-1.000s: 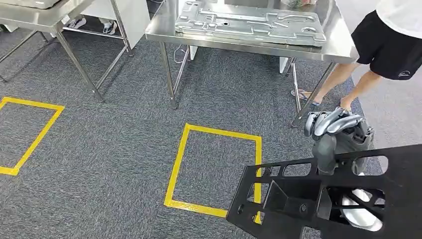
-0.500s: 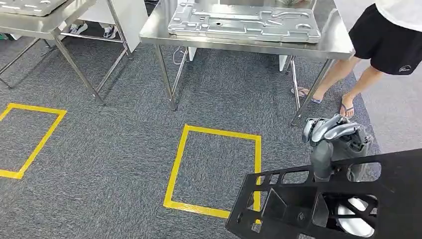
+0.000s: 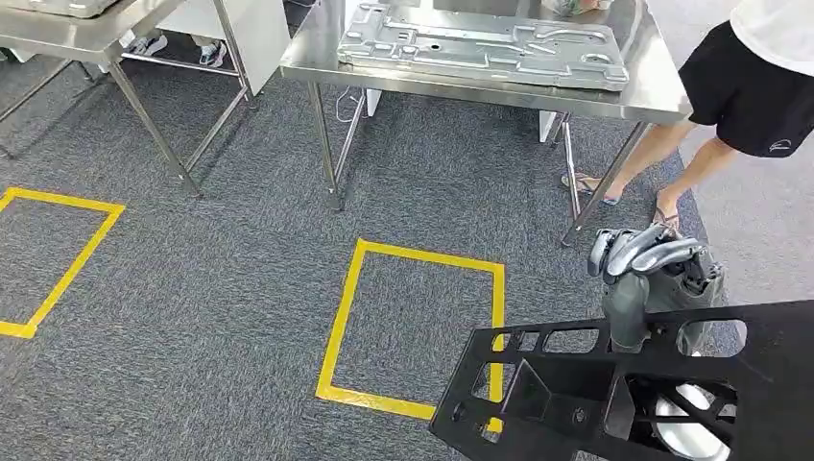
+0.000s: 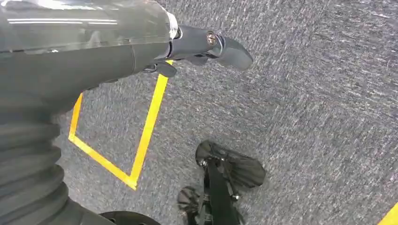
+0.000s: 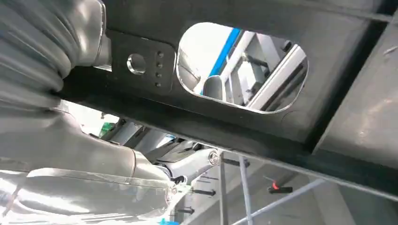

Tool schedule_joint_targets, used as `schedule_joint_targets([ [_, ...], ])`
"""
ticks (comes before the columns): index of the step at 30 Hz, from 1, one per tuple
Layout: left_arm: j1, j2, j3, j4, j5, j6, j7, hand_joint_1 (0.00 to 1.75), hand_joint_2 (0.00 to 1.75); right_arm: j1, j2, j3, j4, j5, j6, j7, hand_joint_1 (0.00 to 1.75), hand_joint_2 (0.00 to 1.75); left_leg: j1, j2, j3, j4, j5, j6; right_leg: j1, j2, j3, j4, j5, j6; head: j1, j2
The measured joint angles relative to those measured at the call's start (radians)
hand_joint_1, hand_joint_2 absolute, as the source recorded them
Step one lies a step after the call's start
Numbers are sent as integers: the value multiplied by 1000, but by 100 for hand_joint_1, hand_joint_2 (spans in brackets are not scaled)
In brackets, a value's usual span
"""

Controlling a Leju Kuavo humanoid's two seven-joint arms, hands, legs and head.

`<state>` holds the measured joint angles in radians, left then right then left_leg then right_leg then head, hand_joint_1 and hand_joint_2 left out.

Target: Take the parts from the cabinet and place them on the table.

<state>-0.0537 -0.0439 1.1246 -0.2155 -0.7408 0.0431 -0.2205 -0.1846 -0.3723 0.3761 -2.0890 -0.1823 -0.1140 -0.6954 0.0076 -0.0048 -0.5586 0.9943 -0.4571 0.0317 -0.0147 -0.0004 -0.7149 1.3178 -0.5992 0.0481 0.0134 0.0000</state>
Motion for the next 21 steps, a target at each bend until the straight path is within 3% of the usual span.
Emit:
schedule_joint_targets([
  [1, 0, 0, 0, 0, -2, -1, 1, 0, 175, 10, 0, -7, 0, 10, 12, 0, 175, 175, 0, -1, 1, 1, -1, -1, -1, 0, 23, -49, 35, -1, 0, 0],
  [3, 1, -1, 0, 0, -3, -4, 5, 0, 175, 25, 1, -17, -4, 23, 25, 0, 175, 175, 0, -3, 6, 2, -4, -3, -1, 0, 113, -233, 125, -7, 0, 0],
  [4, 1, -2, 0, 0, -3, -5, 6, 0, 175, 27, 1, -21, -6, 26, 26, 0, 175, 175, 0, -4, 6, 3, -6, -8, 0, -1, 147, -312, 139, -13, 0, 0],
  [5, 0, -2, 0, 0, -3, -5, 6, 0, 175, 29, 2, -25, -6, 27, 26, 0, 175, 175, -6, -4, 3, 6, -9, -13, 8, 0, 148, -318, 138, -22, -1, 0],
  [7, 0, -2, 0, 0, -5, -5, 11, 0, 175, 37, 3, -32, -7, 36, 37, 0, 175, 175, -4, -3, 2, 4, -7, -24, 11, 2, 143, -315, 138, -32, -1, 0],
  [8, 0, -2, 0, 0, -5, -3, 14, 0, 175, 38, 7, -33, -7, 41, 42, 0, 175, 175, -3, -3, 3, 0, -5, -31, 12, 3, 142, -316, 140, -38, -1, 0],
  [9, -1, -1, 0, 0, -6, -1, 16, 0, 175, 38, 13, -35, -7, 48, 44, 0, 175, 175, -7, -3, 3, 3, -10, -37, 2, 2, 147, -326, 146, -47, -1, 0],
  [10, -1, 0, 0, 0, -6, 4, 19, 0, 175, 38, 20, -35, -7, 53, 47, 0, 175, 175, -4, -2, -4, 23, -27, -40, 1, 0, 150, -331, 147, -53, -2, 0],
  [11, -1, -1, 0, 0, -7, 8, 25, 0, 175, 37, 26, -35, -7, 52, 47, 0, 175, 175, -3, -2, -30, 84, -67, -43, 1, -1, 150, -331, 147, -59, -7, 0],
  [13, 0, -2, 0, 0, -6, 14, 31, 0, 175, 36, 29, -35, -4, 36, 48, 0, 175, 175, 0, -1, -108, 250, -145, -49, 4, -3, 149, -330, 146, -61, -7, 0],
  [14, 2, -2, 0, 0, -6, 14, 31, 0, 175, 33, 29, -35, -1, 21, 48, 0, 175, 175, 1, -1, -139, 316, -163, -52, 5, -3, 148, -329, 146, -61, -7, 0],
  [15, 2, -2, 0, 0, -6, 14, 30, 0, 175, 30, 29, -35, 2, 12, 46, 0, 175, 175, 1, -1, -148, 332, -157, -52, 5, -3, 148, -328, 146, -61, -7, 0],
  [16, 3, -2, 0, 0, -6, 14, 27, 0, 175, 29, 29, -36, 2, 2, 41, 2, 175, 175, 1, -1, -132, 296, -126, -50, 5, -2, 149, -326, 145, -61, -7, 0],
  [17, 3, -2, 0, 0, -6, 13, 24, 0, 175, 30, 27, -37, 2, -5, 38, 2, 175, 175, 2, -1, -96, 223, -84, -48, 5, -2, 150, -325, 144, -60, -7, 0],
  [18, 3, -2, 0, 0, -6, 13, 21, 0, 175, 30, 25, -38, 2, -10, 35, 2, 175, 175, 2, -1, -43, 117, -34, -44, 5, -1, 152, -323, 142, -57, -7, 0],
  [19, 2, -2, 0, 0, -6, 11, 19, 0, 175, 30, 24, -39, 2, -11, 34, 1, 175, 175, 2, -1, -2, 35, -6, -38, 6, -1, 152, -320, 140, -53, -7, 0],
  [20, 1, -2, 0, 0, -6, 10, 18, 0, 175, 31, 23, -40, 2, -12, 31, 0, 175, 175, -3, -1, 10, 8, -21, -34, 14, -1, 150, -315, 137, -48, -6, 0],
  [21, 1, -2, 0, 0, -6, 8, 15, 0, 175, 32, 22, -40, 2, -12, 28, 0, 175, 175, -3, -1, 5, 10, -17, -30, 12, 0, 147, -316, 139, -42, -5, 0],
])
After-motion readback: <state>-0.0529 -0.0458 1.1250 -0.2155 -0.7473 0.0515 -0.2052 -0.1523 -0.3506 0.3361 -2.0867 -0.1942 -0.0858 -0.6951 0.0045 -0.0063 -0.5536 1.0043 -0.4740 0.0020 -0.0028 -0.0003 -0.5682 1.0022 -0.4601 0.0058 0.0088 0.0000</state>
